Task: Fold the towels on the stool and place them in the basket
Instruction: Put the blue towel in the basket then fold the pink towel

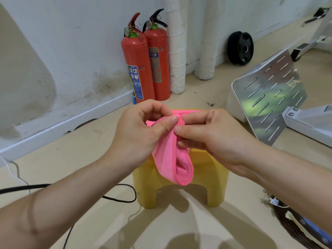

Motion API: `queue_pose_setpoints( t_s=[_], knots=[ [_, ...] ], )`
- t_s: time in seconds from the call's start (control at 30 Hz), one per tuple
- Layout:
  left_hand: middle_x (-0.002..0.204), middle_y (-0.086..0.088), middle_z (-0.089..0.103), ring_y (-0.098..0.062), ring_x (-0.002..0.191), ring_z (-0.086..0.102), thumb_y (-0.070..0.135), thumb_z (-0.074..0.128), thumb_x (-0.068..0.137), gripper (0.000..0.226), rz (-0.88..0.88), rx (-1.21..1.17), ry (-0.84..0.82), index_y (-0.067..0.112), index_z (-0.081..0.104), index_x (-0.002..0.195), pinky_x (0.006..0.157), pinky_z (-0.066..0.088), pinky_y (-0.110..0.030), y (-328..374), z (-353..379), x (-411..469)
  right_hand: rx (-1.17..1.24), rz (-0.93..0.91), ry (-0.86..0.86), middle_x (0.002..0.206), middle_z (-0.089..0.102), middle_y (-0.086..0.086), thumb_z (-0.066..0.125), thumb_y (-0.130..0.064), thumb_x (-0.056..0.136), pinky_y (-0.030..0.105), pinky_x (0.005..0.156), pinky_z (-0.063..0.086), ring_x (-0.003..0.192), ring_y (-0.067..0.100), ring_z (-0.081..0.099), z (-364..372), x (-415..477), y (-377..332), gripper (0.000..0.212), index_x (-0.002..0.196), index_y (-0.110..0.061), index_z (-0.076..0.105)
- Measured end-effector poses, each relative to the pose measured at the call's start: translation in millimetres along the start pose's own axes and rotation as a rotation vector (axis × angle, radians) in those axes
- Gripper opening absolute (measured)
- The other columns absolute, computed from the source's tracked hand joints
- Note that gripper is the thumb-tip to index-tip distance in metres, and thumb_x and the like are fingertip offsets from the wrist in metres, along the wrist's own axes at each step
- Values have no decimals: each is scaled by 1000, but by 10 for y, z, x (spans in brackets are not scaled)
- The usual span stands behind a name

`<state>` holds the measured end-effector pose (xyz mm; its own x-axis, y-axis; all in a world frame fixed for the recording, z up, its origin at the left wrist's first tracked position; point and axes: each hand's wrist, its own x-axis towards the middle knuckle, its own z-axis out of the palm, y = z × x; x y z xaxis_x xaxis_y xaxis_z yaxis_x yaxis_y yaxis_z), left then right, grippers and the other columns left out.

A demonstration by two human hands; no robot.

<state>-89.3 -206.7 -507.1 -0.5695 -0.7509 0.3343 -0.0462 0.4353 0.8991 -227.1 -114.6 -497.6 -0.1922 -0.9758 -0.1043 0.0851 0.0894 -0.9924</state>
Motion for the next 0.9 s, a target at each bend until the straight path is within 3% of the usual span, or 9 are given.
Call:
queue_pose_setpoints(
  t_s=[0.13, 0.27, 0.37, 0.43, 0.5, 0.67, 0.77, 0.83, 0.9],
  knots=[
    [72, 6, 68, -6, 69, 61, 15, 77, 77, 10, -50, 34, 9, 20, 69, 76, 66, 45, -22, 61, 35, 11, -149, -51, 51, 85, 75, 12, 75, -4, 76, 35, 80, 57, 81, 19, 71, 8, -2, -24, 25, 101, -9, 71],
    [81, 5, 67, -3, 74, 58, 14, 77, 78, 14, -26, 110, -113, 21, 71, 89, 71, 44, -20, 135, 20, 31, -527, -241, 164, 72, 70, 12, 67, 0, 74, 50, 64, 55, 62, 27, 63, 38, -14, -81, 43, 102, -23, 45],
    [97, 9, 60, 1, 93, 54, 31, 73, 75, 25, 142, 359, -236, 29, 70, 99, 81, 36, -9, 222, -70, 87, -575, -279, 69, 73, 68, 12, 61, 2, 69, 49, 60, 55, 60, 25, 61, -7, -32, -212, 52, 103, -28, 35],
    [101, 9, 62, -5, 101, 57, 35, 71, 78, 23, 291, 431, -318, 25, 67, 98, 86, 40, -14, 301, -138, 136, -528, -272, 11, 72, 66, 16, 62, 6, 69, 43, 56, 49, 57, 22, 55, -54, -52, -301, 56, 108, -25, 35],
    [90, 8, 66, -8, 91, 62, 34, 67, 80, 19, 339, 398, -367, 19, 65, 92, 83, 48, -24, 380, -195, 162, -498, -285, -31, 70, 64, 20, 62, 8, 67, 38, 55, 42, 56, 22, 50, -80, -79, -394, 59, 111, -22, 36],
    [80, -6, 68, -12, 74, 62, 37, 67, 76, 28, 120, 61, -334, 11, 62, 86, 70, 50, -30, 478, -225, 262, -368, -284, -7, 72, 64, 7, 70, -5, 74, 37, 60, 44, 63, 18, 54, -132, -77, -589, 48, 111, -22, 45],
    [74, -8, 68, -14, 70, 61, 36, 70, 81, 24, 129, -15, -189, 15, 61, 86, 63, 50, -33, 553, -176, 298, -605, -328, -17, 84, 71, 2, 71, -27, 81, 44, 74, 55, 76, 22, 66, -158, -80, -697, 24, 103, -22, 61],
    [68, 6, 65, -6, 65, 60, 32, 68, 82, 19, 171, -75, -128, 16, 59, 87, 59, 50, -22, 670, -146, 303, -737, -421, 15, 86, 71, -1, 65, -32, 85, 47, 75, 54, 81, 18, 67, -159, -103, -788, 15, 96, -21, 66],
    [72, 7, 67, -7, 67, 62, 26, 68, 80, 18, 167, -163, -143, 15, 60, 90, 61, 53, -23, 781, -170, 310, -769, -498, 25, 86, 70, -3, 60, -33, 86, 47, 73, 54, 80, 14, 67, -179, -132, -908, 17, 93, -19, 67]
  ],
)
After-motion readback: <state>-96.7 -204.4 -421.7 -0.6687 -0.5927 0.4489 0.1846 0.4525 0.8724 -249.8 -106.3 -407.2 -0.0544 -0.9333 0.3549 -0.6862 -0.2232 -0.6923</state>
